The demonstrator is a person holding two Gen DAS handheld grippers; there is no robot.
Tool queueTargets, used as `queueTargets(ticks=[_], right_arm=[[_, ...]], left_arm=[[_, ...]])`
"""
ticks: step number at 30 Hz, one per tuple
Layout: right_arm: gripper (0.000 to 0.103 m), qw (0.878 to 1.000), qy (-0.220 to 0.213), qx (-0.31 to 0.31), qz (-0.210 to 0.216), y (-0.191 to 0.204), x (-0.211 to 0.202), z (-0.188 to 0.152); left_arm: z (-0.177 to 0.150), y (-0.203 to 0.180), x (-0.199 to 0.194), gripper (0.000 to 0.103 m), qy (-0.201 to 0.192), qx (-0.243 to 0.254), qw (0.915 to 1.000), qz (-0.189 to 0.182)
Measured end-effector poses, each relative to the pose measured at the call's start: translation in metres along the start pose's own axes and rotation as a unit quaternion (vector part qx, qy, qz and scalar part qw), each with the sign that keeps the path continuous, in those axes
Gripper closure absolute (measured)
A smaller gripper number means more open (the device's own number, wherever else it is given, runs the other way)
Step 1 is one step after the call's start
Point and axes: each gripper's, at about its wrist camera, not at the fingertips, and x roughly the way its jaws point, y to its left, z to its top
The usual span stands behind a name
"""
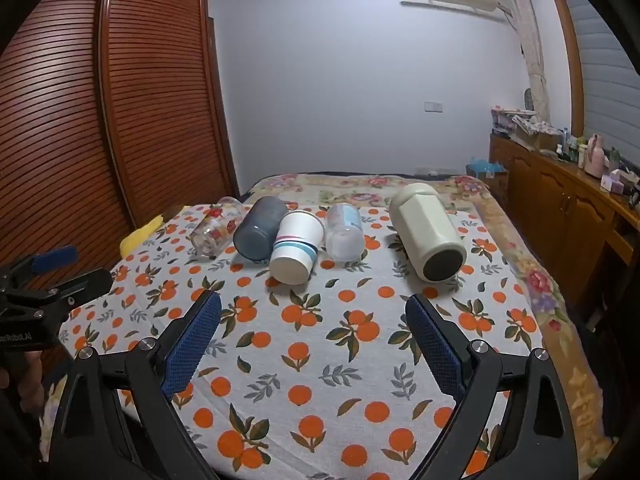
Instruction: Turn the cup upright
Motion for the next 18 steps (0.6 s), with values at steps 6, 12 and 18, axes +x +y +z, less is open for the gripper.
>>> queueTargets(ticks=[6, 12, 18], right_arm=[[0.008, 1.000, -0.001, -0.003, -0.001, 0.000, 0.000, 0.000], [0.008, 1.000, -0.002, -0.003, -0.001, 0.000, -0.001, -0.001], [0.008, 1.000, -0.003, -0.003, -0.001, 0.000, -0.002, -0.001]], left_arm=[[0.002, -0.004, 0.002, 0.000, -0.003, 0.016, 0.9998, 0.011], [0.000, 0.004, -0.004, 0.000, -0.011, 0.008, 0.9999, 0.008], [0.002, 0.001, -0.005, 0.000, -0.012, 0.008, 0.9999, 0.010]])
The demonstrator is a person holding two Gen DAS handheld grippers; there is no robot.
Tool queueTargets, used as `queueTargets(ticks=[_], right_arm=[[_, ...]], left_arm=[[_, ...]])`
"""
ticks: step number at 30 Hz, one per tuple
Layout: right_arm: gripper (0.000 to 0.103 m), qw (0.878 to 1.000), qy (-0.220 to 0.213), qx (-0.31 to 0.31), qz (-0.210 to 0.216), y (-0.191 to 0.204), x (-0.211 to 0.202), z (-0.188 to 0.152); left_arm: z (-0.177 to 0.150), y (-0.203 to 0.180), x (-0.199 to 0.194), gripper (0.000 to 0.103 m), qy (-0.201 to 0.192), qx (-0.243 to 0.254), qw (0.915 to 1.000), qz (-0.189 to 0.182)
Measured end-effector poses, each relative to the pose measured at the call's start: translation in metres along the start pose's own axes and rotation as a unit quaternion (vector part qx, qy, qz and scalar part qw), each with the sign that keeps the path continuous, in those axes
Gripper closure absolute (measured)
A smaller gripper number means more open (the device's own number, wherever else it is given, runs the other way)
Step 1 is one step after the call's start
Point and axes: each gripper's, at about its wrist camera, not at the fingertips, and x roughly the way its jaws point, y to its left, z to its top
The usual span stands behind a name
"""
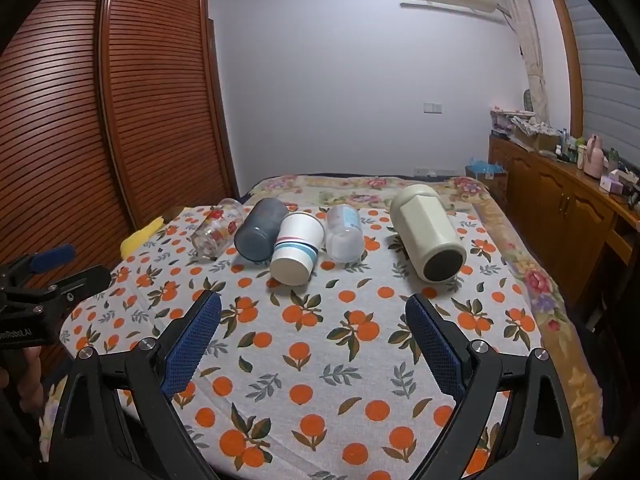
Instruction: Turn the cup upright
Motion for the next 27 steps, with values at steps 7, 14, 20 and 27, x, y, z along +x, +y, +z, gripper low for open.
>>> queueTargets(ticks=[7, 14, 20, 27], right_arm=[[0.008, 1.000, -0.002, 0.000, -0.001, 0.000, -0.001, 0.001], [0.008, 1.000, -0.003, 0.000, -0.002, -0.001, -0.005, 0.000], [0.008, 1.000, -0.006, -0.002, -0.002, 0.001, -0.005, 0.002], [0.008, 1.000, -0.007, -0.002, -0.002, -0.001, -0.007, 0.004]], left_arm=[[0.004, 0.000, -0.004, 0.000, -0.004, 0.002, 1.0000, 0.002], [0.006, -0.001, -0.005, 0.000, -0.007, 0.004, 1.0000, 0.001], [0.008, -0.003, -0.010, 0.000, -0.015, 0.007, 0.9999, 0.003], [0.008, -0.003, -0.013, 0.000, -0.021, 0.007, 0.9997, 0.004]])
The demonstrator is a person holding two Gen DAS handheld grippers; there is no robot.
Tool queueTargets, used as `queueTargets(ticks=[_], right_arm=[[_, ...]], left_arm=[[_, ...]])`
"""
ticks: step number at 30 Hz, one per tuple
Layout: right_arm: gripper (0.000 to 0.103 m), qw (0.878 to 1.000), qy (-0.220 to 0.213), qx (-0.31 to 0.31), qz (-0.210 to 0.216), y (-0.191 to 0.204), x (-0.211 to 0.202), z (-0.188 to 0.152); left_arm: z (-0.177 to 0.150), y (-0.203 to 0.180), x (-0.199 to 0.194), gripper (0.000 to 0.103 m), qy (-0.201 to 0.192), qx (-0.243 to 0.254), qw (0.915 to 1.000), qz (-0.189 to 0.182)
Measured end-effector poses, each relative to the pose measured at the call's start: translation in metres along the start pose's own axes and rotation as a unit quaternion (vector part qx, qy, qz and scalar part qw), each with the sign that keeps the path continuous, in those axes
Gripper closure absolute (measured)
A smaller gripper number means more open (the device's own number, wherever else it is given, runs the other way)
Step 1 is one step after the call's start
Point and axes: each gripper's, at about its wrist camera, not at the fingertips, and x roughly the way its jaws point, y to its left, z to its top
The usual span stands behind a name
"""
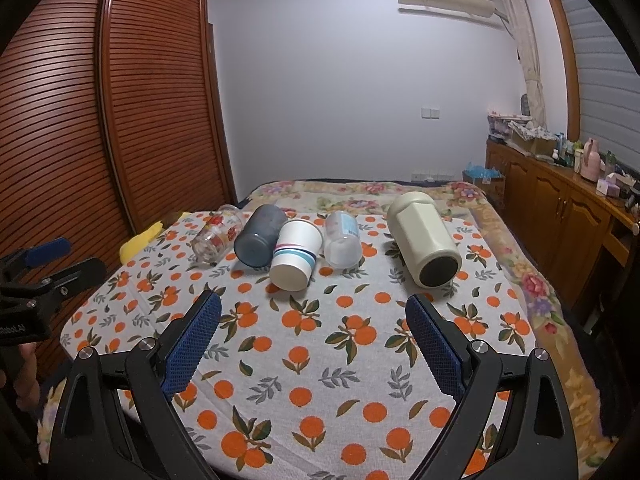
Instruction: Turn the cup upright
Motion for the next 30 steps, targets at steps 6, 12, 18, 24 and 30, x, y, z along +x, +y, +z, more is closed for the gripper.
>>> queueTargets(ticks=[6, 12, 18, 24, 30], right_arm=[[0.008, 1.000, -0.003, 0.001, -0.002, 0.0022, -0.0008, 0.0002], [0.008, 1.000, -0.003, 0.002, -0.002, 0.0018, -0.0009, -0.0002], [0.008, 1.000, -0.003, 0.002, -0.002, 0.0018, -0.0009, -0.0001], [0.008, 1.000, -0.006, 0.001, -0.002, 0.0021, -0.0015, 0.0004], [0.008, 1.000, -0.006, 0.001, -0.002, 0.0023, -0.0020, 0.0006]], left_arm=[[0.0004, -0.0008, -0.0005, 0.000, -0.001, 0.000, 1.0000, 0.000], [0.0007, -0.0029, -0.0034, 0.000, -0.004, 0.001, 1.0000, -0.001], [0.0016, -0.0036, -0.0045, 0.000, -0.003, 0.000, 1.0000, -0.001], [0.0012, -0.0035, -0.0044, 0.000, -0.003, 0.001, 1.0000, -0.001], [0.0012, -0.0036, -0.0044, 0.000, -0.003, 0.001, 1.0000, -0.001]])
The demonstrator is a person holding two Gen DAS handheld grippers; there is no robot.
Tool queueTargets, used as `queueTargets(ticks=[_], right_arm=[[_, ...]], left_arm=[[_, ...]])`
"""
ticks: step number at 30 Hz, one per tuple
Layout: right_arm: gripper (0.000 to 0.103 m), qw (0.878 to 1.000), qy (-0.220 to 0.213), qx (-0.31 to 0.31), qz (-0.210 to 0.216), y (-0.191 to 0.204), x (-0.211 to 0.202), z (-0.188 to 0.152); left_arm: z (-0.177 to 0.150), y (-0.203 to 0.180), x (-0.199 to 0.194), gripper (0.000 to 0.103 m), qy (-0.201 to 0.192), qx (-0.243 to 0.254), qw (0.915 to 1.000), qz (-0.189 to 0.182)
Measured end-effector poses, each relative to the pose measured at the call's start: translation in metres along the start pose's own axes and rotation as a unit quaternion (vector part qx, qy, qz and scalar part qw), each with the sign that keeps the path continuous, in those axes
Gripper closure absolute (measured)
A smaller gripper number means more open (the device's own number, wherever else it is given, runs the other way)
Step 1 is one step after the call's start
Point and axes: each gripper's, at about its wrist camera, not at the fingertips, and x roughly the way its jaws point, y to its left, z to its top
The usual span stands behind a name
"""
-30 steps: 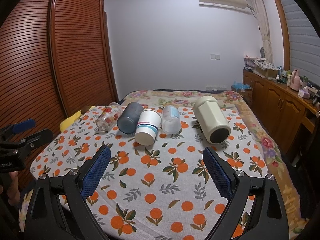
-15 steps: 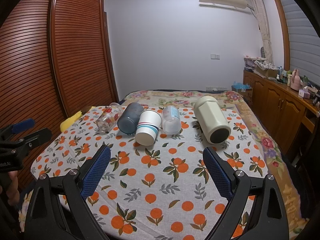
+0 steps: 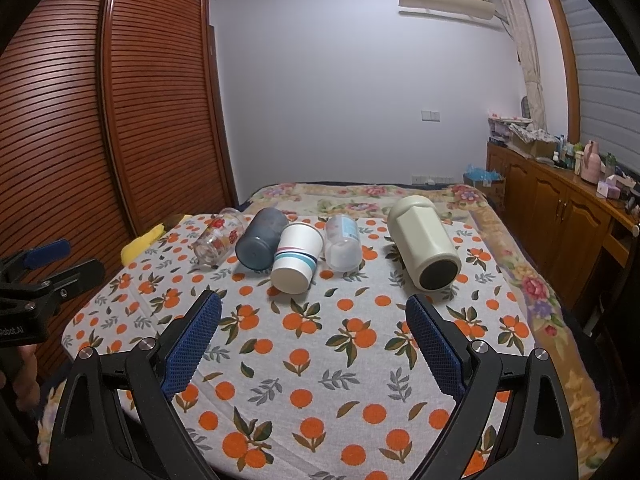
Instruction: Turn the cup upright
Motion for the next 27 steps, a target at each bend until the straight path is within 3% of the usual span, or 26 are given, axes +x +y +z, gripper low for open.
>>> queueTargets(ticks=[14, 27], right_arm=[[0.008, 1.000, 0.002, -0.003, 0.002, 0.002, 0.001, 0.000], [0.008, 0.999, 0.014, -0.023, 0.018, 0.006, 0.027, 0.008]], left_arm=[[-0.002, 0.003, 0.003, 0.000, 0.006, -0.003, 1.0000, -0.001], [0.003, 0.026, 0.045, 0.000, 0.032, 0.000, 0.9994, -0.014]])
